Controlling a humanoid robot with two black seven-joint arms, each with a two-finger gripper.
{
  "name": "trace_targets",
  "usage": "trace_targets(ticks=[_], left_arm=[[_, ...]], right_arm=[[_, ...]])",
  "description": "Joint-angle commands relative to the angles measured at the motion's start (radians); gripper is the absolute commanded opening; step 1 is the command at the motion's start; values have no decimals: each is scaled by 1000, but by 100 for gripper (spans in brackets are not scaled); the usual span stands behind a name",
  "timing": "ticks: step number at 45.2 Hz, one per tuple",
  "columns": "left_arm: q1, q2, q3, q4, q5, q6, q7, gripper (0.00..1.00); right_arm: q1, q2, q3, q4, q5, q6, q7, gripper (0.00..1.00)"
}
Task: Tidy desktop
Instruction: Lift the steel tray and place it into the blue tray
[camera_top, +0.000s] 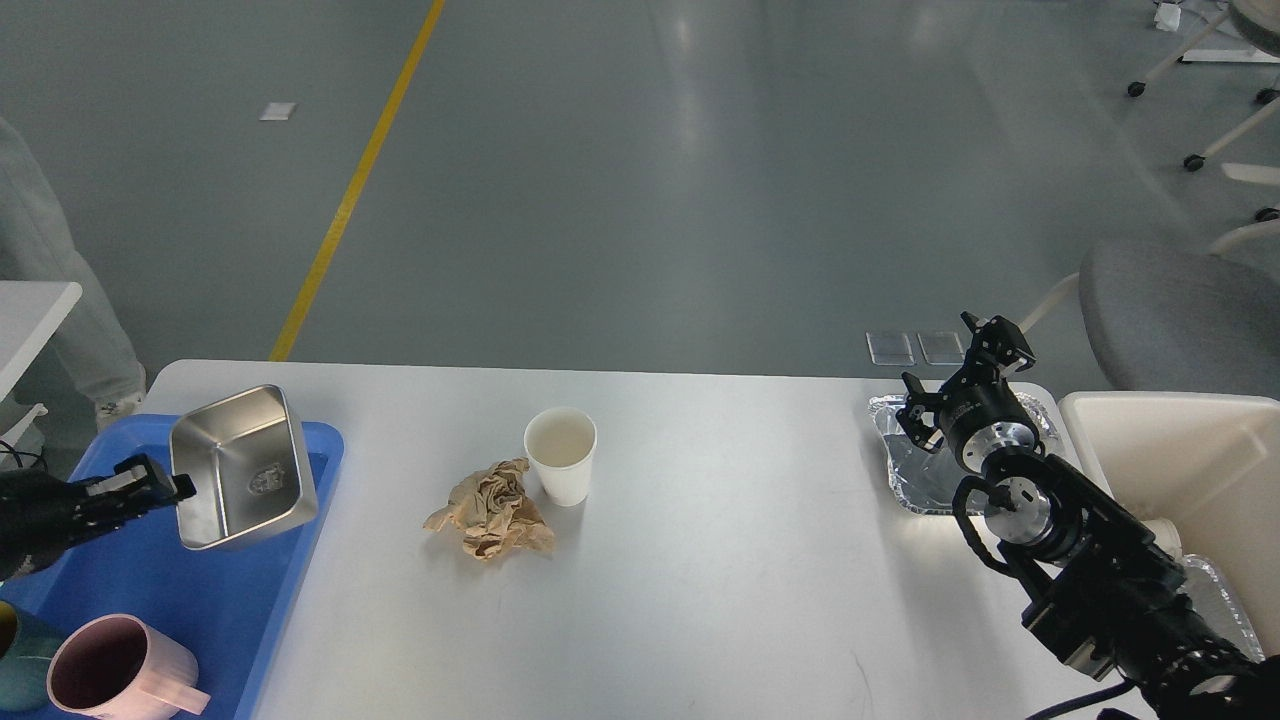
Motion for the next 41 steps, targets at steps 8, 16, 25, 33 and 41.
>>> trace_targets(ticks=[8, 16, 25, 33, 41], left_arm=[[-6, 52, -100, 211, -79, -84, -17, 3], [2, 30, -95, 351, -97, -96, -39, 3], [2, -114, -92, 489, -97, -90, -34, 3], [4, -246, -92, 589, -96, -72, -27, 3], [4, -368, -86, 710, -94, -61, -24, 3]], right_arm=[[0, 0, 0, 6, -1, -9, -1, 100], [-2, 0, -1, 6, -1, -9, 0, 100], [-8, 0, -1, 7, -1, -9, 0, 100], [-12, 0, -1, 7, -1, -9, 0, 100], [-18, 0, -1, 6, -1, -9, 0, 100]])
